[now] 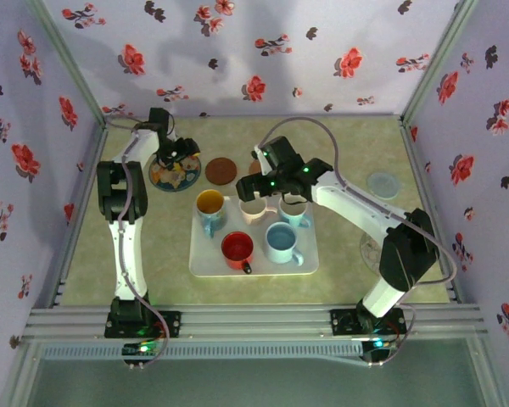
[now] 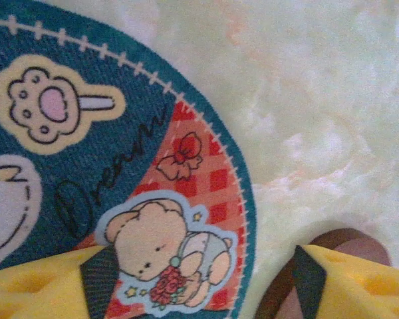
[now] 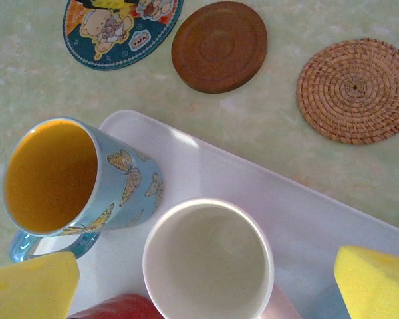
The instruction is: Place the cup by the coaster
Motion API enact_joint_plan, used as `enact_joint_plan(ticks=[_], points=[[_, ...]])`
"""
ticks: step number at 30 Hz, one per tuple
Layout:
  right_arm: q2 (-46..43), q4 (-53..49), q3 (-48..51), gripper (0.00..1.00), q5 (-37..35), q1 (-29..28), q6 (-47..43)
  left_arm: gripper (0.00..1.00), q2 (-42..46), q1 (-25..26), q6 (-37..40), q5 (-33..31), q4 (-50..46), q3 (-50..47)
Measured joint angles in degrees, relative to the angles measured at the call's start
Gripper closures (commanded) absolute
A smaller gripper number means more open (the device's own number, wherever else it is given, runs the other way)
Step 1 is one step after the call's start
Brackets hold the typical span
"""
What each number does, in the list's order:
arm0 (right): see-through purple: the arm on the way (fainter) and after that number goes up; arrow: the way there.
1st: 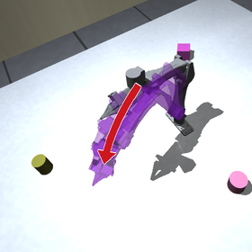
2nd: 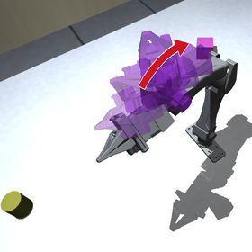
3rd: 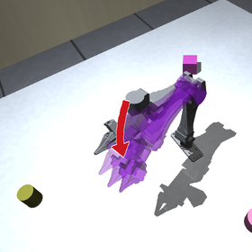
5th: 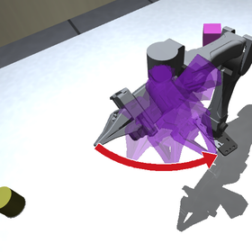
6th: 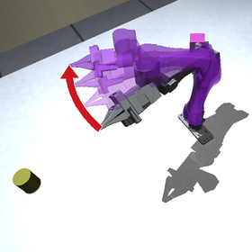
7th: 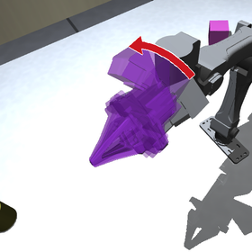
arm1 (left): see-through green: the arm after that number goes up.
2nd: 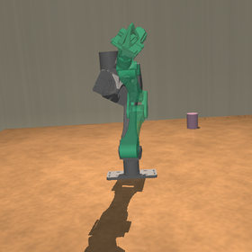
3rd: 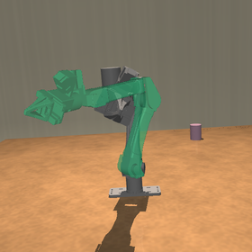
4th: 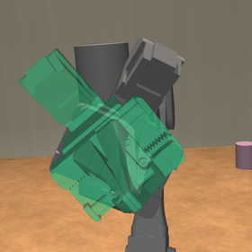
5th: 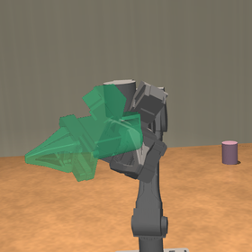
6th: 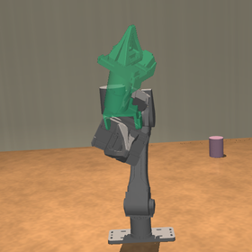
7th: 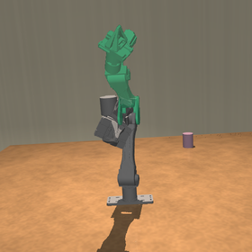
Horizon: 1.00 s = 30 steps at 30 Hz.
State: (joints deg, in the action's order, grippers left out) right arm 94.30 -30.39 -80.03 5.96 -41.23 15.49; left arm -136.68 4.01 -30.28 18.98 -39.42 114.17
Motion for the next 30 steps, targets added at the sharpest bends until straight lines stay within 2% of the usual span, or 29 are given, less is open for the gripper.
enact_joint_plan(ticks=[6,9,14,20,30], points=[[-0.33,0.00,-0.07,0.00,-1.73,0.07,0.00,0.10,0.46,0.00,-0.87,0.70,2.91,-0.22],[-1.95,0.02,0.00,0.00,-2.54,0.42,-0.04,0.01,2.60,0.02,-0.28,0.57,4.04,-2.21],[-7.89,0.55,2.25,0.01,-3.76,2.16,0.00,0.00,10.69,0.61,2.21,0.55,4.33,-5.64],[-15.96,0.70,6.27,0.01,-5.86,6.01,0.15,0.00,24.90,3.13,6.05,0.35,5.42,-10.45],[-20.92,-5.62,7.15,0.03,-8.57,16.74,-0.04,0.00,44.22,6.80,12.87,-0.81,8.20,-22.62]])
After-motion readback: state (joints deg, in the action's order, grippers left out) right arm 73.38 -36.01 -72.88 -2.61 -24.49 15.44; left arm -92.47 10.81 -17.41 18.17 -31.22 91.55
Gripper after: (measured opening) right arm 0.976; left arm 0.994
